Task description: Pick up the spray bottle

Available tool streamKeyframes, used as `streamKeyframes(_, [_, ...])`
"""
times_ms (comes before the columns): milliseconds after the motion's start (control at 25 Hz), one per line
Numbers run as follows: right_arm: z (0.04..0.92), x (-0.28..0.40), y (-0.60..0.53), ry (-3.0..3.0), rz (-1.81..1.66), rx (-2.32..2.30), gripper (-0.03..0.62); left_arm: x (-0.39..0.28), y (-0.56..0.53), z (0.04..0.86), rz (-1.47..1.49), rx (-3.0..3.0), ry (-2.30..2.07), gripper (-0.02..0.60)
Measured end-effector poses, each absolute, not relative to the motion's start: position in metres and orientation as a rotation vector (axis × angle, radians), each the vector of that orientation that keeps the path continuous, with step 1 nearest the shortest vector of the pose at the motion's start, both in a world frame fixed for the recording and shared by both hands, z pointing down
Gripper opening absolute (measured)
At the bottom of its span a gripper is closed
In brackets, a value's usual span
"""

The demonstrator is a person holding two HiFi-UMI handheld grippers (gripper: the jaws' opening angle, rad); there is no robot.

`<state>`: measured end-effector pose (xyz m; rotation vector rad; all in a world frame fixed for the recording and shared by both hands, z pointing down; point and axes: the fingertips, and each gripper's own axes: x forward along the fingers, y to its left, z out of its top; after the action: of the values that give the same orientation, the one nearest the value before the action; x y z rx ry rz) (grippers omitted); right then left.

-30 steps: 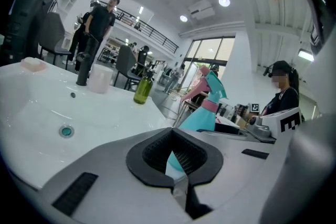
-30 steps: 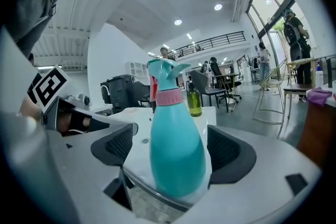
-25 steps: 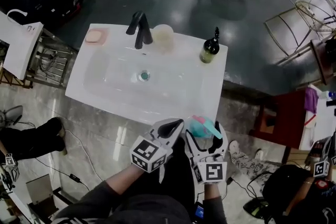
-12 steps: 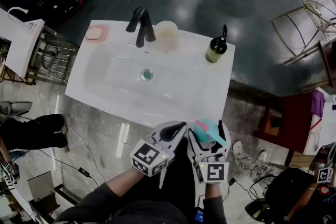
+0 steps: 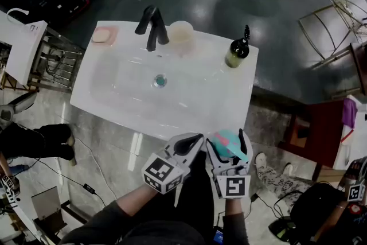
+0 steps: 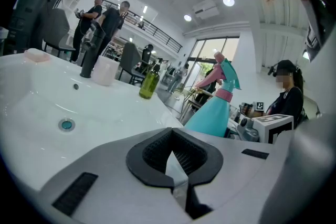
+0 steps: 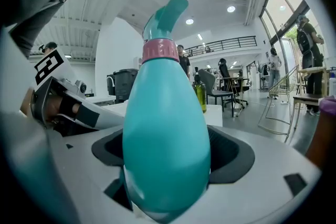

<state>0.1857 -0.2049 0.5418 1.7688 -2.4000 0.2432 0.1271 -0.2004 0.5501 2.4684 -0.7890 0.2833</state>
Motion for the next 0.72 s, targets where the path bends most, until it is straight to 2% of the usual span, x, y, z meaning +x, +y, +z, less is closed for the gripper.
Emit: streamKeyframes(720, [0.5441,0.1864,-0.2054,-2.412,0.255,1.725,0.382,0.1227,-0.1966,0.5529,0.283,2.446,-0.807,0.006])
